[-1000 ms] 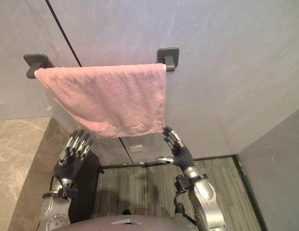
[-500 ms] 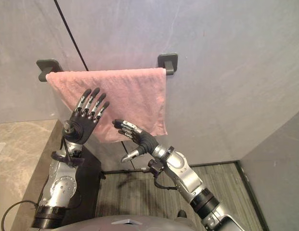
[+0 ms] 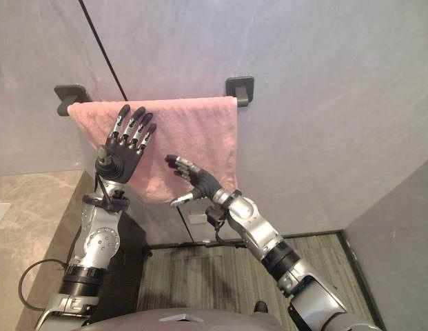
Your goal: Organize washtable
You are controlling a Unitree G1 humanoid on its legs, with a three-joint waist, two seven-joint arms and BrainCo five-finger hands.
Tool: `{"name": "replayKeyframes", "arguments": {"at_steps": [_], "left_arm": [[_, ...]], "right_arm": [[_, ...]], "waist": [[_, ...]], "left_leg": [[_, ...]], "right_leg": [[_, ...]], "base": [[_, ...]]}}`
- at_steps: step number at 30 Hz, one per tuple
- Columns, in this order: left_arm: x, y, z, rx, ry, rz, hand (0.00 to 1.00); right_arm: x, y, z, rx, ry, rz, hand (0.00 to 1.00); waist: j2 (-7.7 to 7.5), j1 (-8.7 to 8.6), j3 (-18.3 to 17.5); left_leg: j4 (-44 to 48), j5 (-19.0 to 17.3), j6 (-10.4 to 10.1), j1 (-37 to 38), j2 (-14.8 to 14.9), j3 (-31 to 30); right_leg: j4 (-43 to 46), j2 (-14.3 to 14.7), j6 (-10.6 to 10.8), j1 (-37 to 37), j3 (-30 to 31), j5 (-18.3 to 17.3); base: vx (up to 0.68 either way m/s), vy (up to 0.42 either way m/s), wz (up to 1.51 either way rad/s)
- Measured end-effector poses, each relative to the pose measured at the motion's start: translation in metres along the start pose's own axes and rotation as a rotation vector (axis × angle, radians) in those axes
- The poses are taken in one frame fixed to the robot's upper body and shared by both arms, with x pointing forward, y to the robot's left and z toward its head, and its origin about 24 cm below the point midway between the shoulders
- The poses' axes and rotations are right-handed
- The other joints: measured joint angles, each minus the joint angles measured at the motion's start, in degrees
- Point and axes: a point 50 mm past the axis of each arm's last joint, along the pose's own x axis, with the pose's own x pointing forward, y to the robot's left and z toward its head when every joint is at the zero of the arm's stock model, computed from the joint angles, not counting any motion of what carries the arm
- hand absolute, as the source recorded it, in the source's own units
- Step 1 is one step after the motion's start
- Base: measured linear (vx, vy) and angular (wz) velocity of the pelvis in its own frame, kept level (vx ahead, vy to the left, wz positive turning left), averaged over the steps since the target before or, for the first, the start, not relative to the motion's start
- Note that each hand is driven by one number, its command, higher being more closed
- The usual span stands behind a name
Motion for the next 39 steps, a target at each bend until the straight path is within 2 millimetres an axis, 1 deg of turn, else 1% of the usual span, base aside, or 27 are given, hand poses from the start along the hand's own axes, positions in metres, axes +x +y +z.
{"name": "replayKeyframes", "arguments": {"at_steps": [2,4,5,7,12,14,17,19,21,24,26,28,29,31,32,34,35,36,38,39], "left_arm": [[0.002,0.002,-0.002,0.002,0.005,0.014,0.0],[0.006,0.007,-0.004,0.005,0.013,0.041,0.0],[0.007,0.008,-0.004,0.006,0.013,0.043,0.0],[0.011,0.013,-0.006,0.007,0.021,0.072,0.0],[0.012,0.016,-0.006,0.013,0.026,0.093,0.0],[0.012,0.018,-0.002,0.03,0.029,0.092,0.0],[0.012,0.021,0.001,0.04,0.021,0.098,0.0],[0.01,0.024,0.004,0.047,0.014,0.109,0.0],[0.002,0.029,0.005,0.055,0.014,0.137,0.0],[-0.016,0.039,0.004,0.073,0.04,0.204,0.0],[-0.025,0.045,0.002,0.082,0.064,0.242,0.0],[-0.045,0.057,-0.004,0.1,0.119,0.321,0.0],[-0.051,0.06,-0.005,0.102,0.134,0.341,0.0],[-0.066,0.066,-0.011,0.105,0.18,0.396,0.0],[-0.07,0.067,-0.012,0.102,0.189,0.408,0.0],[-0.086,0.071,-0.013,0.113,0.217,0.458,0.0],[-0.095,0.073,-0.016,0.11,0.235,0.491,0.0],[-0.099,0.074,-0.018,0.107,0.247,0.506,0.0],[-0.118,0.077,-0.029,0.082,0.301,0.57,0.0],[-0.123,0.078,-0.032,0.075,0.315,0.587,0.0]], "right_arm": [[0.005,-0.006,0.001,0.002,0.001,-0.035,0.0],[0.012,-0.016,0.003,0.013,0.003,-0.107,0.0],[0.012,-0.017,0.003,0.014,0.002,-0.113,0.0],[0.014,-0.027,0.006,0.008,0.002,-0.166,0.0],[0.01,-0.05,0.02,0.018,-0.048,-0.296,0.0],[0.01,-0.062,0.032,0.017,-0.089,-0.345,0.0],[0.007,-0.068,0.037,0.025,-0.115,-0.37,0.0],[0.003,-0.067,0.041,0.029,-0.144,-0.372,0.0],[-0.005,-0.065,0.042,0.059,-0.176,-0.379,0.0],[-0.025,-0.072,0.038,0.072,-0.191,-0.423,0.0],[-0.033,-0.075,0.036,0.073,-0.187,-0.444,0.0],[-0.044,-0.076,0.028,0.088,-0.177,-0.468,0.0],[-0.047,-0.077,0.025,0.093,-0.171,-0.475,0.0],[-0.06,-0.077,0.014,0.106,-0.14,-0.501,0.0],[-0.063,-0.076,0.013,0.107,-0.14,-0.504,0.0],[-0.073,-0.071,0.01,0.112,-0.142,-0.505,0.0],[-0.078,-0.072,0.007,0.118,-0.135,-0.522,0.0],[-0.081,-0.073,0.004,0.123,-0.129,-0.534,0.0],[-0.094,-0.075,-0.005,0.143,-0.104,-0.581,0.0],[-0.097,-0.075,-0.007,0.151,-0.099,-0.594,0.0]], "waist": [[-0.02,0.08,0.01],[0.01,0.32,0.07],[0.02,0.36,0.08],[0.01,0.69,0.21],[0.1,1.27,0.78],[0.18,1.27,1.81],[0.05,1.25,2.37],[0.04,1.24,2.84],[0.04,1.17,2.84],[0.03,1.01,2.84],[0.03,0.83,2.84],[0.02,0.35,2.84],[0.02,0.19,2.84],[0.02,0.07,2.83],[0.02,0.07,2.84],[0.01,-0.07,2.84],[0.01,-0.1,2.84],[0.01,-0.08,2.84],[-0.01,-0.15,2.83],[-0.01,-0.16,2.83]], "left_leg": [[0.22,0.0,0.0,-0.19,0.0,-0.21],[0.52,0.0,0.0,-1.06,0.03,-0.39],[0.54,0.0,0.0,-1.3,0.03,-0.41],[0.58,0.04,-0.03,-1.88,0.04,-0.49],[0.58,0.06,-0.05,-2.14,0.05,-0.5],[0.6,0.08,-0.07,-2.18,0.06,-0.52],[0.59,0.08,-0.07,-2.37,0.05,-0.5],[0.58,0.07,-0.06,-2.51,0.04,-0.5],[0.58,0.07,-0.06,-2.88,0.05,-0.48],[0.58,0.07,-0.06,-2.99,0.04,-0.44],[0.58,0.07,-0.06,-2.96,0.04,-0.41],[0.58,0.06,-0.05,-2.66,0.1,-0.3],[0.58,0.05,-0.04,-2.54,0.12,-0.28],[0.56,-0.02,-0.02,-2.11,0.18,-0.18],[0.56,-0.03,0.0,-2.12,0.2,-0.2],[0.53,-0.04,0.0,-2.13,0.26,-0.12],[0.47,-0.05,-0.01,-2.1,0.28,0.05],[0.46,-0.05,-0.01,-2.08,0.29,0.1],[0.36,-0.04,-0.01,-2.04,0.29,0.09],[0.35,-0.04,-0.01,-2.04,0.29,0.1]], "right_leg": [[0.0,-0.02,-0.06,-0.25,-0.05,0.05],[0.0,-0.01,-0.16,-0.64,-0.07,0.12],[0.0,-0.02,-0.17,-0.74,-0.08,0.13],[-0.01,-0.03,-0.26,-1.25,-0.16,0.24],[0.0,-0.02,-0.27,-1.7,-0.16,0.26],[-0.01,-0.01,-0.28,-1.82,-0.18,0.28],[-0.02,-0.02,-0.28,-2.02,-0.18,0.27],[-0.02,-0.02,-0.28,-2.16,-0.18,0.27],[-0.02,0.0,-0.28,-2.52,-0.16,0.27],[-0.02,0.01,-0.28,-2.68,-0.13,0.27],[-0.02,0.01,-0.28,-2.68,-0.07,0.28],[-0.02,0.07,-0.28,-2.46,0.06,0.28],[-0.03,0.09,-0.28,-2.36,0.08,0.27],[-0.04,0.15,-0.28,-1.98,0.2,0.27],[-0.05,0.17,-0.28,-2.0,0.2,0.27],[-0.05,0.24,-0.29,-2.03,0.34,0.26],[-0.06,0.31,-0.29,-2.03,0.44,0.26],[-0.06,0.31,-0.28,-2.04,0.36,0.26],[-0.06,0.3,-0.26,-2.24,0.12,0.26],[-0.06,0.3,-0.25,-2.26,0.1,0.26]], "base": [[0.0,-0.005,0.06],[-0.02,0.001,0.01],[-0.04,0.005,0.02],[0.0,0.0,0.0],[0.0,0.0,0.0],[0.0,0.0,0.0],[0.0,0.0,0.0],[0.0,0.0,0.0],[0.0,0.0,0.0],[0.0,0.0,0.0],[0.0,0.0,0.0],[0.0,0.0,0.0],[0.0,0.0,0.0],[0.0,0.0,0.0],[0.0,0.0,0.0],[-0.01,-0.001,-0.03],[-0.01,-0.001,-0.05],[0.0,0.0,0.0],[0.0,0.0,0.0],[0.0,0.0,0.0]]}}
